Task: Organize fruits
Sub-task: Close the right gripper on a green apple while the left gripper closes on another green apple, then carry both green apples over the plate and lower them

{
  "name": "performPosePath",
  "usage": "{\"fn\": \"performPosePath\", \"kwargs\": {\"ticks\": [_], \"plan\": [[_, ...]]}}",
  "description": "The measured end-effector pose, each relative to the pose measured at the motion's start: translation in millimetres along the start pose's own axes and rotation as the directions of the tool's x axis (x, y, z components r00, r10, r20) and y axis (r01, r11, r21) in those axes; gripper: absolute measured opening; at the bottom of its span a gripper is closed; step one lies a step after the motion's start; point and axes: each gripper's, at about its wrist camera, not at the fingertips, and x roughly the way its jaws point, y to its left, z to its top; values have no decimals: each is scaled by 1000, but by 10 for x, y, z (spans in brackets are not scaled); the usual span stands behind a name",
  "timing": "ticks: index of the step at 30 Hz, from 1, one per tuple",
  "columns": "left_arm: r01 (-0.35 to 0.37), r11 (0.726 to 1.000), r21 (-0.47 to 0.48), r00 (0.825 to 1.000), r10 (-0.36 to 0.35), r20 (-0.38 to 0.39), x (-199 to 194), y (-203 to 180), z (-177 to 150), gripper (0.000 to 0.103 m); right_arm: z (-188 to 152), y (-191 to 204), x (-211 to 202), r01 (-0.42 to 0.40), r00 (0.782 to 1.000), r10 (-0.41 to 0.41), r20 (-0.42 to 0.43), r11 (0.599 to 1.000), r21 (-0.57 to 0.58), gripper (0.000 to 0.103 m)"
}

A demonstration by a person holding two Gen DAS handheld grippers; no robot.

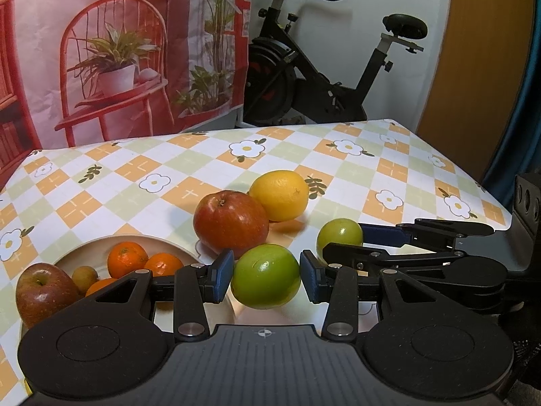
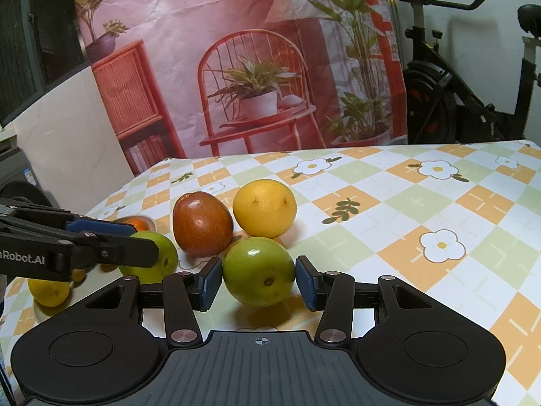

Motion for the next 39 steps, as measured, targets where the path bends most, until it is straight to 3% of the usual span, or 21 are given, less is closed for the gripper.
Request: {"fn": "performPosePath", "kwargs": {"ticks": [22,31,39], "plan": [[-53,986,-158,997,61,49,-447,644,-259,45,99,189,35,46,996,-51,-79,997,-68,44],[-83,978,-189,995,91,34,-596,844,-429,45,302,596,51,-30,997,21,-68,991,-134,44],[-47,986,-161,998,54,35,-672,765,-521,45,392,978,159,-115,989,92,-118,972,-205,44]]}}
